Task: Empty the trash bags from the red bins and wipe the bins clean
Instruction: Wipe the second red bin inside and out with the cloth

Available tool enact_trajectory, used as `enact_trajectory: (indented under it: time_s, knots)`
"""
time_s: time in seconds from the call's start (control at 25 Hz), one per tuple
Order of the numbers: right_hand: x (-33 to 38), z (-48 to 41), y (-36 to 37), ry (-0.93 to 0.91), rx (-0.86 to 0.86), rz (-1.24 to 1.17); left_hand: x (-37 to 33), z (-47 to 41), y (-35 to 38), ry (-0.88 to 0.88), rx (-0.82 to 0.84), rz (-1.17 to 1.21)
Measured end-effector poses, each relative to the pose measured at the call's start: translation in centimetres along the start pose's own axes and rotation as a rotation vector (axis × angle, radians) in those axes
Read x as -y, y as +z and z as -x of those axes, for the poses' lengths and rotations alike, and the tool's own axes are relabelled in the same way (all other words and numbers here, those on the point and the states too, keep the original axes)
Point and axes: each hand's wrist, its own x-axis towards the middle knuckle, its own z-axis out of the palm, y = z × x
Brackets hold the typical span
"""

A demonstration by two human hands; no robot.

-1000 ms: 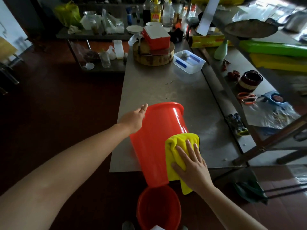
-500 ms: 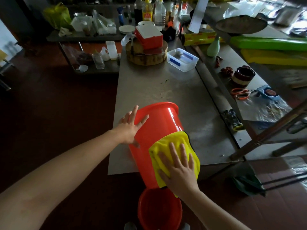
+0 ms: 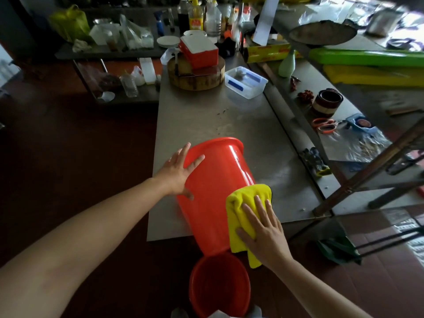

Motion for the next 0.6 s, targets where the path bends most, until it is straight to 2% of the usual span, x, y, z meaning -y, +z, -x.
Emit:
enact_trajectory:
  time_s: [0.12, 0.28, 0.48, 0.6]
  knots:
    - [-0.2, 0.1, -0.3, 0.071, 0.007, -0.052, -0.2, -0.1, -0.4, 0.028, -0.025, 0.105]
    - [2.5, -1.9, -0.5, -0.06, 0.029, 0.151, 1.4, -0.3, -1.8, 0.086, 0.005, 0.242]
    - [7.8, -9.4, -0.7, -0.121, 0.067, 0.221, 1.8, -0.1, -2.3, 0.091, 0.034, 0.334]
    - [9.8, -14.6, -1.2, -0.095, 0.095, 0.23, 1.8, -0.5, -2.0, 0.085, 0.038, 0.324]
